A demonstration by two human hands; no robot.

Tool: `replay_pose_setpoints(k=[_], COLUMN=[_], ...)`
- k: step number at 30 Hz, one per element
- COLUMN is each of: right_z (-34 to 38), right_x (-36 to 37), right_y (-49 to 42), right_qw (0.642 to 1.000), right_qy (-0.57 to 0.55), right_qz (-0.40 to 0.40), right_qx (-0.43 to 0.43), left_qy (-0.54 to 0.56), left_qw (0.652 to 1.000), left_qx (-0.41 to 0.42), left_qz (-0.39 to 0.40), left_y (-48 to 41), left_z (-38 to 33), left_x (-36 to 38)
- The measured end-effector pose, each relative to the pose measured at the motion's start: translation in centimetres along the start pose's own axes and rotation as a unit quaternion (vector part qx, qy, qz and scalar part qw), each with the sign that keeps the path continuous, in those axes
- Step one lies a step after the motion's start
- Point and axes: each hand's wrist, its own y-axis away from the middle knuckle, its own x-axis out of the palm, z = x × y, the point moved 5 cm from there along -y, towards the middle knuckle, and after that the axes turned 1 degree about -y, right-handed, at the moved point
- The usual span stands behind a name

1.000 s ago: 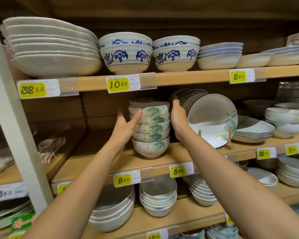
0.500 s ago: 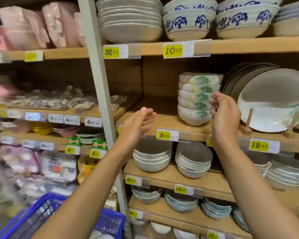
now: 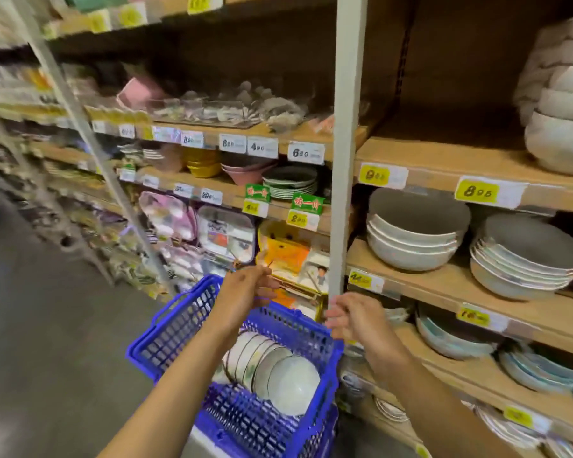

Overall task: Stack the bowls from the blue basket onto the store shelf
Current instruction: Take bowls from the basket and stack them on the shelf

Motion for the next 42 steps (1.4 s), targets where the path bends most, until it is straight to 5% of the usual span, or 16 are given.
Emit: replay_pose_setpoints(k=[3, 10, 20, 26, 32, 37, 42], right_z=[-6.6, -18.7, -30.0, -35.6, -39.5, -38.7, -34.7], right_x=[4.6, 9.5, 9.8, 8.8, 8.3, 8.8, 9.3], right_y=[-3.2, -7.3, -10.6, -13.5, -14.1, -13.7, -13.2], right_qw=[0.989, 0.949, 0.866, 0.855, 0.837, 0.829, 0.831], right_qy=[0.032, 0.0, -0.008, -0.028, -0.106, -0.147, -0.14], right_qz=[0.032, -0.093, -0.269, -0.273, -0.327, -0.354, -0.365], right_qx=[0.139, 0.3, 0.421, 0.439, 0.426, 0.409, 0.397], left_qy=[-0.063, -0.204, -0.322, -0.433, -0.416, -0.444, -0.504], left_qw=[0.997, 0.958, 0.864, 0.805, 0.857, 0.839, 0.815], left_qx=[-0.051, -0.151, -0.202, -0.139, -0.047, -0.093, -0.034], left_qz=[0.006, 0.134, 0.329, 0.381, 0.3, 0.3, 0.284], left_y=[-2.5, -9.8, -13.1, -14.4, -14.8, -13.7, -13.1], left_z=[4.9, 15.7, 28.8, 35.7, 38.0, 37.0, 32.2], left_x=[-3.5, -7.0, -0.4, 3.3, 3.7, 3.2, 3.5])
